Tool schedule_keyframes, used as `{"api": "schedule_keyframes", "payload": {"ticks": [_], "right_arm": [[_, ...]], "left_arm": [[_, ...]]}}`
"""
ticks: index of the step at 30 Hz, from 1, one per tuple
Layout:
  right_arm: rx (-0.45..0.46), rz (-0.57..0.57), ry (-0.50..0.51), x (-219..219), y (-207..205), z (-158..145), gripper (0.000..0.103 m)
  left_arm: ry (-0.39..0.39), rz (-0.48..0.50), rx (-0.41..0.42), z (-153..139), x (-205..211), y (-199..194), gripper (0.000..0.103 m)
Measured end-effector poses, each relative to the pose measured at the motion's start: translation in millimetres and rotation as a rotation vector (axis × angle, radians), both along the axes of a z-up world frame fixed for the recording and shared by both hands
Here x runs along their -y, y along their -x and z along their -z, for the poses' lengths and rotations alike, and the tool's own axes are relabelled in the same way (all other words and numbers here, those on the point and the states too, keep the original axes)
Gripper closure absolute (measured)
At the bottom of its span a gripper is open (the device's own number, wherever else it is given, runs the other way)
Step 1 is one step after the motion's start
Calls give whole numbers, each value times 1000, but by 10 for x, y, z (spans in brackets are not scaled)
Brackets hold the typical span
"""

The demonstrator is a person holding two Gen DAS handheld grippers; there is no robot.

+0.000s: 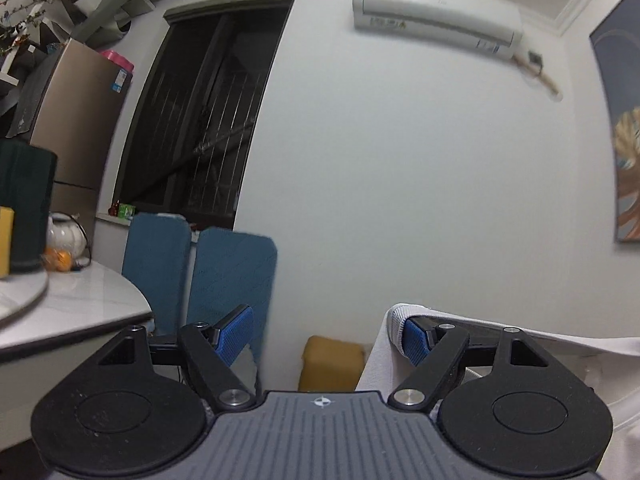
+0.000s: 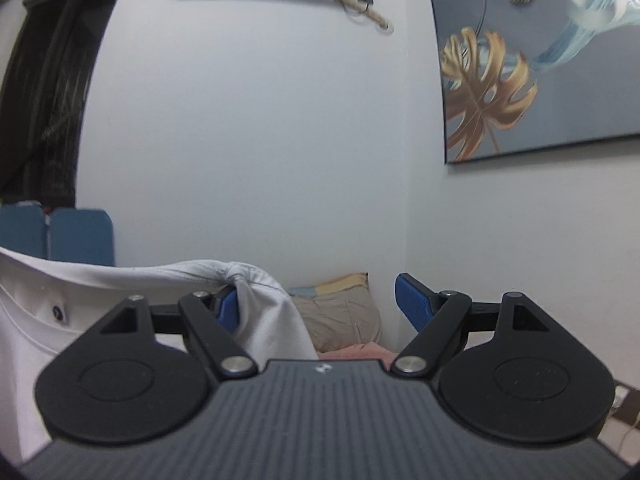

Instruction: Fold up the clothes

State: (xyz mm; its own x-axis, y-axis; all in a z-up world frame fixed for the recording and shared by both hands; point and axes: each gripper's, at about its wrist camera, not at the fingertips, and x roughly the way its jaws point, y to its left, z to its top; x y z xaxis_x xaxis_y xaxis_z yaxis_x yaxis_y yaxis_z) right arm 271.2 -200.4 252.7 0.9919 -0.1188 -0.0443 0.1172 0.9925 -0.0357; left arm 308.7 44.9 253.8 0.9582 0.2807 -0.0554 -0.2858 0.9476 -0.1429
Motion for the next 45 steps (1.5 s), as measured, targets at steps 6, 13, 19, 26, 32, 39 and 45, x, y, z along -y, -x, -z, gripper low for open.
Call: {"api": "schedule_keyframes", "payload": {"ticks": [6,13,19,26,32,39,45], "right_arm": [[-178,19,-38,-10,-1608,1313,24],[-461,-31,-75,13,-2937,3043,24],[-620,-185,-186,-48,-3067,3426,23],[-728,-344,-295,-130,-2987,3595,23],[-589,-318,-324,10,-2073,3234,23],[-524,-315,-335,100,-688,2861,23],[-483,-318,-348,145,375,2516,23]], "left_arm": [[-3,21,-214,1504,-4,-1720,23],[56,106,-536,3281,-85,-2961,24],[62,240,-770,3861,-230,-3225,18],[66,327,-739,3676,-242,-2775,7],[105,327,-602,3468,-285,-1650,6],[139,317,-525,3157,-360,28,6],[160,297,-533,2780,-459,1083,6]]}}
